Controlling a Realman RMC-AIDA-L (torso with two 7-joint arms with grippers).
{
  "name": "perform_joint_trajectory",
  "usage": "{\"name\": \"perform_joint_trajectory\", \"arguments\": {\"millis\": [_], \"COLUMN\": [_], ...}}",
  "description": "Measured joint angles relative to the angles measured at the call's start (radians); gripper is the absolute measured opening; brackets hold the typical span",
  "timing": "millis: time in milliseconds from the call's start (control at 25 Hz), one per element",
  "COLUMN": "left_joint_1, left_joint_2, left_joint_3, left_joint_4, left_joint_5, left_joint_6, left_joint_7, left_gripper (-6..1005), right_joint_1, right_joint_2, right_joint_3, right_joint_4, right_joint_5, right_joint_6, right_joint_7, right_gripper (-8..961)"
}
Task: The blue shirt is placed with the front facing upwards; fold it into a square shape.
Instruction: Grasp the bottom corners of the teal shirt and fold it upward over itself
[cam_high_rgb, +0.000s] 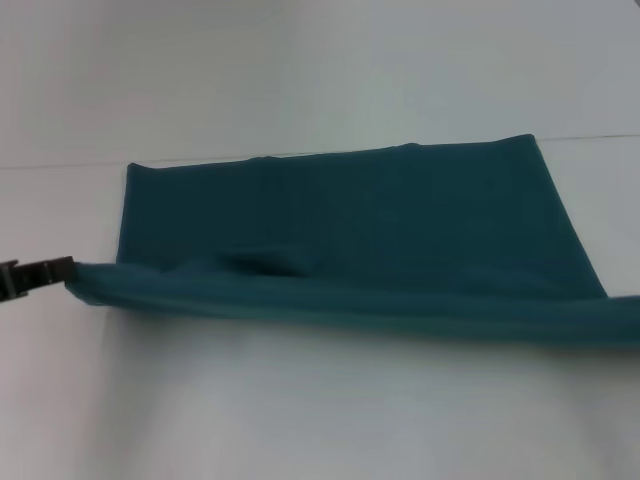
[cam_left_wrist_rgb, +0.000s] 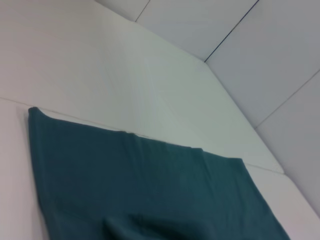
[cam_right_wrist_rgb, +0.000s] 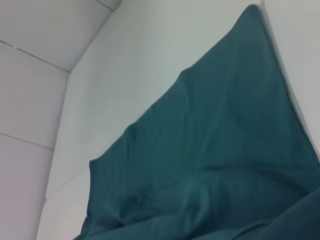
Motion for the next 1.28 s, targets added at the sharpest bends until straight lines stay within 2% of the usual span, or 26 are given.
{"name": "perform_joint_trajectory", "arguments": {"millis": [200,440,600,720,880,1280], "left_joint_1": [-0.077,-0.253,-0.377,-0.428,-0.443,-0.459], "left_joint_2": [0.020,0.081,0.130,0.138,0.134,0.135], "left_joint_3": [0.006,0.014,0.026,0.028,0.029,0.033], "left_joint_4": [0.079,0.327,0.519,0.594,0.608,0.646], "left_joint_5": [0.006,0.027,0.066,0.102,0.109,0.110], "left_joint_6": [-0.074,-0.248,-0.398,-0.500,-0.586,-0.707], "left_joint_7": [0.007,0.056,0.101,0.115,0.116,0.119], "left_gripper": [31,31,31,31,31,32], "right_joint_1": [0.076,0.214,0.303,0.347,0.392,0.460], "right_joint_2": [-0.023,-0.095,-0.143,-0.164,-0.172,-0.166], "right_joint_3": [0.035,0.043,0.011,-0.033,-0.075,-0.122], "right_joint_4": [0.050,0.204,0.295,0.351,0.393,0.456], "right_joint_5": [0.005,0.007,-0.001,-0.002,-0.002,-0.002], "right_joint_6": [0.081,0.228,0.351,0.440,0.544,0.716], "right_joint_7": [-0.002,-0.019,-0.023,-0.024,-0.023,-0.026], "right_gripper": [41,41,41,41,41,41]}}
